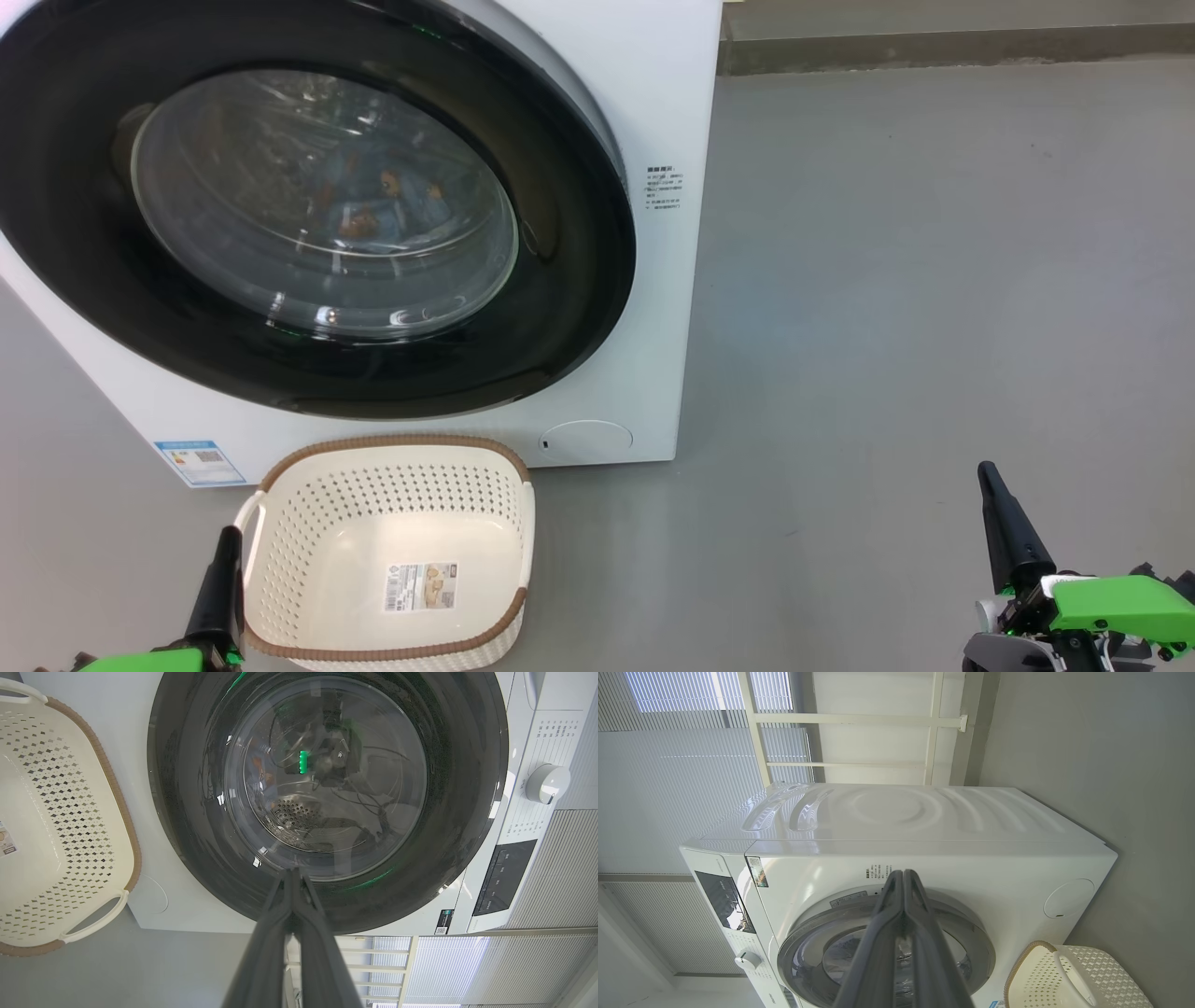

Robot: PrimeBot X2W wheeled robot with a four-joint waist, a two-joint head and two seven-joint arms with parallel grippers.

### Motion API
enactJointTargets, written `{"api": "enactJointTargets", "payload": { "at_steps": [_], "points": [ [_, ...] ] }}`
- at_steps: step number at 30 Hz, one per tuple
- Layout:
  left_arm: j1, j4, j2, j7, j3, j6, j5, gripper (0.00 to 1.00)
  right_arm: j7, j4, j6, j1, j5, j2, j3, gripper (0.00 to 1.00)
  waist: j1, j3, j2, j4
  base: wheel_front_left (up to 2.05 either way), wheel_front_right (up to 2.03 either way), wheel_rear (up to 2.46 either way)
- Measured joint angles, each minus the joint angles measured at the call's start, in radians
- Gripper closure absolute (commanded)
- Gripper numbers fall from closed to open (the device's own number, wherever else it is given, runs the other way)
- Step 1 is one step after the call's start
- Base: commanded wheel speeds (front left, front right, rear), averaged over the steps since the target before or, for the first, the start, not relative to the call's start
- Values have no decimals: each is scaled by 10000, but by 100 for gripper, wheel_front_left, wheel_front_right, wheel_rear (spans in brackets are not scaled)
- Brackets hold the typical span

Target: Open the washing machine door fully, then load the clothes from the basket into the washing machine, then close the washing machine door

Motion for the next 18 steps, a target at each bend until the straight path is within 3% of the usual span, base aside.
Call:
{"api": "enactJointTargets", "payload": {
  "at_steps": [18],
  "points": [
    [0,0,0,0,0,-2,0,100,0,0,0,0,0,2,-2,100,0,0,0,0,0,0,0]
  ]
}}
